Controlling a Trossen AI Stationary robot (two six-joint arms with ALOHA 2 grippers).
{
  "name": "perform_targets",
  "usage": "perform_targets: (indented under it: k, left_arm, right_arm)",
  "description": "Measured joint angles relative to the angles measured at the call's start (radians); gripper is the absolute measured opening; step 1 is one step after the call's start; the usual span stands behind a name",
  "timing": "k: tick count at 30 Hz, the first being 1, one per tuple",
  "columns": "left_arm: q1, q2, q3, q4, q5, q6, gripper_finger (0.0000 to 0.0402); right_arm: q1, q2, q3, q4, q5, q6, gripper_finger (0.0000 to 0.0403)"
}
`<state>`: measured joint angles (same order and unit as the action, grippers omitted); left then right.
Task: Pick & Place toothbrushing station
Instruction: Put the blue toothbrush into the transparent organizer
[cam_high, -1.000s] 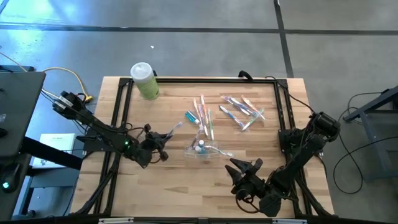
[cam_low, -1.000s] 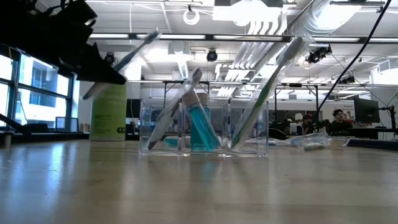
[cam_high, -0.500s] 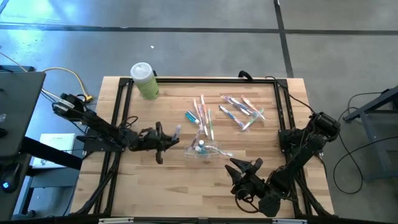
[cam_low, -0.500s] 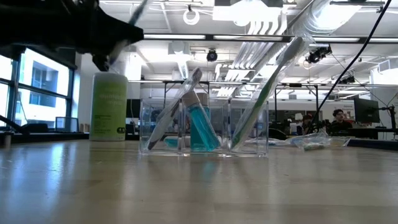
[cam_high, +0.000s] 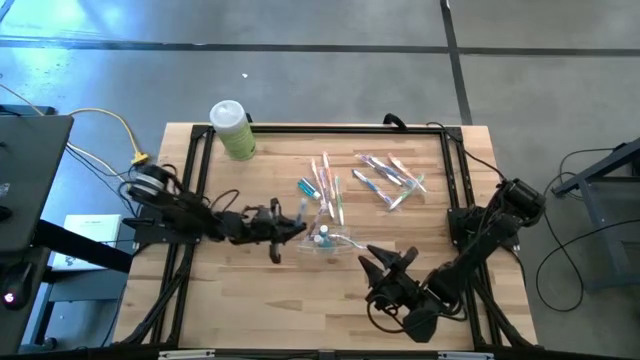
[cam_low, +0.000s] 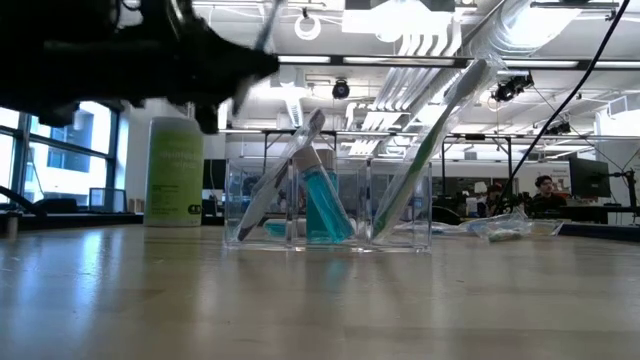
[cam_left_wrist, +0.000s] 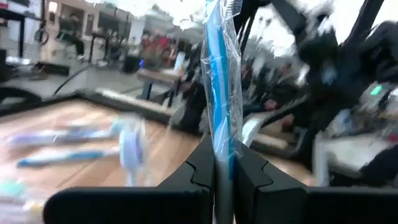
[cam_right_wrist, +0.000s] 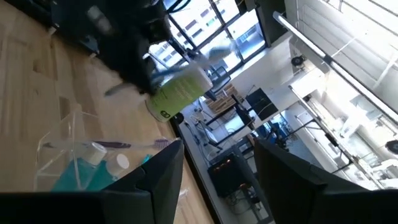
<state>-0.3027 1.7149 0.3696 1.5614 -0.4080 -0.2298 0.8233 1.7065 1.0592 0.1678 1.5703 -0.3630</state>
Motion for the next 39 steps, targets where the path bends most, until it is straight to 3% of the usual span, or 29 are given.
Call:
perform_targets:
  k: [4, 15, 39]
  left_arm:
    - [0.001, 0.028, 0.053, 0.005, 0.016, 0.047, 0.0016]
    - [0.035, 0.065, 0.048, -0.003, 0.051, 0.030, 0.0016]
    - [0.040, 0.072, 0.047, -0.180, 0.050, 0.014, 0.0029]
  right_arm:
    - [0.001, 0.000, 0.000, 0.000, 0.000, 0.004, 0.0190]
    - [0.018, 0.000, 0.000, -0.001, 0.000, 0.024, 0.0190]
    - [0.016, 0.000, 0.000, -0.002, 0.000, 0.026, 0.0190]
